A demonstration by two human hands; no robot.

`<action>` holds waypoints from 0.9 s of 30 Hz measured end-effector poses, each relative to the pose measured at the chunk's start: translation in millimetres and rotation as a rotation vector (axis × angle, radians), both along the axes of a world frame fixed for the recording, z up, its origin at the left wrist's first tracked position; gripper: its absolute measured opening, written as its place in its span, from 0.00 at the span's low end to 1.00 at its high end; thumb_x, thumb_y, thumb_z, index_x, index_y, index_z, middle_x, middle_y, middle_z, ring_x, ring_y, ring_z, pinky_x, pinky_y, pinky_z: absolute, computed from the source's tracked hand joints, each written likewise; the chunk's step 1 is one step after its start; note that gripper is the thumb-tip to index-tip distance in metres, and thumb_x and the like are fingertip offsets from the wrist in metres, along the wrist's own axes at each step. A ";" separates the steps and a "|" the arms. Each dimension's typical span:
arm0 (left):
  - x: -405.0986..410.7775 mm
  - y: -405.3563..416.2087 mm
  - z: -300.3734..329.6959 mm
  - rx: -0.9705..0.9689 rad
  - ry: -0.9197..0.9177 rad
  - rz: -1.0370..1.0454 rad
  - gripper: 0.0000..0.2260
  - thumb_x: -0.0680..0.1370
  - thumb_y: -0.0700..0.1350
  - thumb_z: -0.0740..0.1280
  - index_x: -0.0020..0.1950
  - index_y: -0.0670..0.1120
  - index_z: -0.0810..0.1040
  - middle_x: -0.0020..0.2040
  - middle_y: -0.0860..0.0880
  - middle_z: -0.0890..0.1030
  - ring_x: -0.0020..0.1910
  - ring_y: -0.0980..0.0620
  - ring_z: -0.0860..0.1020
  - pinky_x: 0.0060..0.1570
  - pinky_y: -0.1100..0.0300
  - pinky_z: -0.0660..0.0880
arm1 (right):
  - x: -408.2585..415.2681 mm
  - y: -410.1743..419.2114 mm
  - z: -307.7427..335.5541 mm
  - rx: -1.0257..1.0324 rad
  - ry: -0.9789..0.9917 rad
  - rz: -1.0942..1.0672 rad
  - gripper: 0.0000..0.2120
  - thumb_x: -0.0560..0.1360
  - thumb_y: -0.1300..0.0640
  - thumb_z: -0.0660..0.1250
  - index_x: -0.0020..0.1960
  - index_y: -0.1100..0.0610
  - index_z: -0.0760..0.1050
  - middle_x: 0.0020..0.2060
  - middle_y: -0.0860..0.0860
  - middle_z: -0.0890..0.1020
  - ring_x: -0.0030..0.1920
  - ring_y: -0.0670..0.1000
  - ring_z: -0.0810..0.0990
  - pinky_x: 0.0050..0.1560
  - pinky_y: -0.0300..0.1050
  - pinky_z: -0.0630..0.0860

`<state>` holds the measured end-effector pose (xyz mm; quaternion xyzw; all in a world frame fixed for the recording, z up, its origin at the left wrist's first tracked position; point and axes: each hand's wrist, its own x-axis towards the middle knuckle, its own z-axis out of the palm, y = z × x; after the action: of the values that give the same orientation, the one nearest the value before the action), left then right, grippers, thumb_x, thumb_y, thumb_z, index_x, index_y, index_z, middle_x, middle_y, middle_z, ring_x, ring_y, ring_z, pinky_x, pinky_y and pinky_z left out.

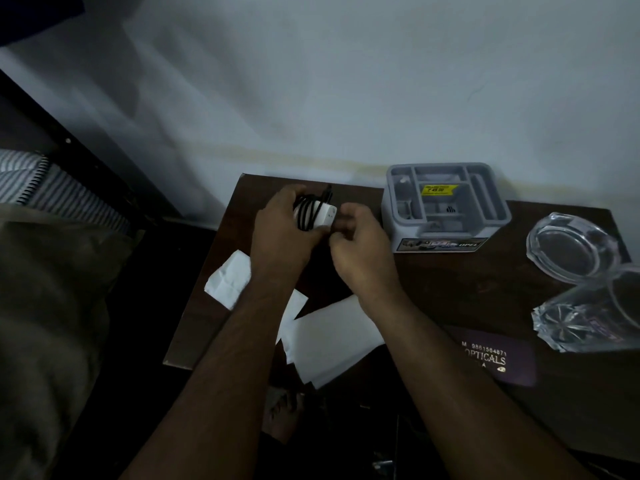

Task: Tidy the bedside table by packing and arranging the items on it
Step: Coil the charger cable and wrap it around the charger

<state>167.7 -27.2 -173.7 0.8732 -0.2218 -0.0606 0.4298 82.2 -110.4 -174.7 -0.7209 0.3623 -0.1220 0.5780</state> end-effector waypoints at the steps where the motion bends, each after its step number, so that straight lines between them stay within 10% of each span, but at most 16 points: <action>1: 0.1 -0.1 -0.4 -0.005 0.005 0.012 0.28 0.69 0.42 0.80 0.68 0.45 0.78 0.60 0.48 0.83 0.59 0.52 0.81 0.57 0.63 0.75 | 0.2 0.8 -0.2 -0.057 -0.016 0.009 0.24 0.79 0.64 0.62 0.74 0.50 0.69 0.62 0.49 0.81 0.61 0.50 0.80 0.63 0.53 0.79; 11: 13.3 6.3 -5.7 0.045 -0.008 0.105 0.31 0.71 0.49 0.80 0.73 0.46 0.76 0.64 0.48 0.83 0.64 0.50 0.80 0.60 0.61 0.73 | 3.0 2.9 0.5 -0.202 0.010 0.275 0.27 0.83 0.64 0.60 0.79 0.48 0.64 0.72 0.49 0.74 0.67 0.46 0.74 0.56 0.26 0.65; 27: 17.1 11.7 -1.1 -0.024 0.059 0.137 0.30 0.68 0.46 0.81 0.68 0.44 0.76 0.60 0.50 0.83 0.59 0.52 0.80 0.59 0.57 0.77 | 6.3 3.6 -5.0 -0.316 -0.021 0.287 0.16 0.82 0.63 0.61 0.68 0.55 0.73 0.64 0.51 0.77 0.56 0.44 0.75 0.54 0.37 0.76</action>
<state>184.9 -15.4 -174.8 0.8790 -0.1493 -0.0539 0.4496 88.5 -106.8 -179.7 -0.8454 0.2263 -0.1013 0.4732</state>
